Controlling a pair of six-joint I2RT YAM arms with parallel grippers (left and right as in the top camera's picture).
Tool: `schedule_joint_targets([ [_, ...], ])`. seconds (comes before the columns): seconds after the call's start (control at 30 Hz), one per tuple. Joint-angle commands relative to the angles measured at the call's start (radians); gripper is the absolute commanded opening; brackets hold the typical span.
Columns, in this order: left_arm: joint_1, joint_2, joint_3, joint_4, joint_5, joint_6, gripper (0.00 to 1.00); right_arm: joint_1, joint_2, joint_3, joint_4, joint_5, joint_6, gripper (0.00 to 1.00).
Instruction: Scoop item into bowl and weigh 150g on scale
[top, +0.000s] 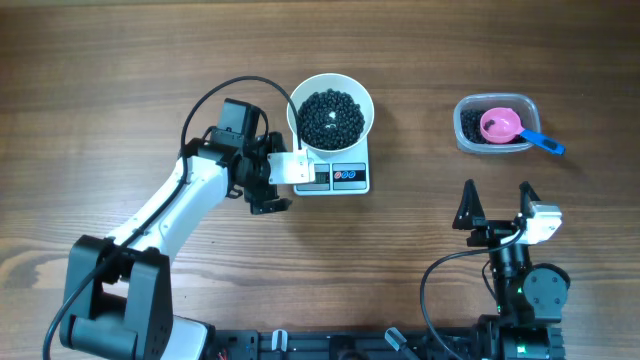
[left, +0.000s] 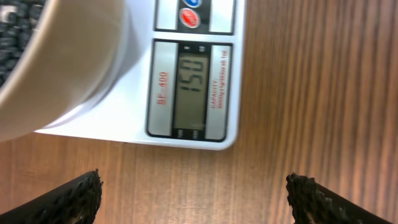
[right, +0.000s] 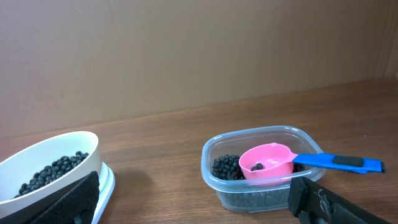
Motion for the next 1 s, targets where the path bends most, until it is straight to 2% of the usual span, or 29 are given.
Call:
schedule_joint_targets([
  [0.0,-0.027,-0.003,-0.004,0.000,0.006,-0.108,1.00,0.004,-0.009,-0.001,0.002,0.007,0.004,1.00],
  [0.1,-0.046,-0.003,-0.003,0.022,0.006,-0.368,1.00,0.004,-0.009,-0.001,0.002,0.007,0.004,1.00],
  [0.27,-0.098,-0.003,-0.003,0.024,0.005,-0.679,1.00,0.004,-0.009,-0.001,0.002,0.007,0.004,1.00],
  [0.4,-0.184,-0.004,-0.003,0.016,-0.134,-1.266,1.00,0.004,-0.009,-0.001,0.002,0.007,0.003,1.00],
  [0.43,-0.204,-0.003,-0.003,0.002,-0.164,-1.371,1.00,0.004,-0.009,-0.001,0.002,0.007,0.004,1.00],
  [0.53,-0.270,-0.003,-0.004,-0.014,-0.220,-1.594,1.00,0.004,-0.009,-0.001,0.002,0.007,0.004,1.00],
  [0.6,-0.306,-0.003,-0.004,-0.017,-0.238,-1.696,1.00,0.004,-0.009,-0.001,0.002,0.007,0.004,1.00],
  [0.63,-0.319,-0.003,-0.004,-0.026,-0.266,-1.796,1.00,0.004,-0.009,-0.001,0.002,0.007,0.004,1.00],
  [0.7,-0.336,-0.002,-0.005,-0.026,-0.275,-1.827,1.00,0.004,-0.009,-0.001,0.002,0.007,0.004,1.00],
  [0.8,-0.374,-0.001,-0.043,-0.019,-0.467,-1.890,1.00,0.004,-0.009,-0.001,0.002,0.007,0.004,1.00],
  [0.87,-0.418,-0.001,-0.087,0.061,-0.589,-1.898,1.00,0.004,-0.009,-0.001,0.002,0.007,0.004,1.00],
  [0.97,-0.456,0.000,-0.124,0.163,-0.627,-1.888,1.00,0.004,-0.009,-0.001,0.002,0.007,0.004,1.00],
])
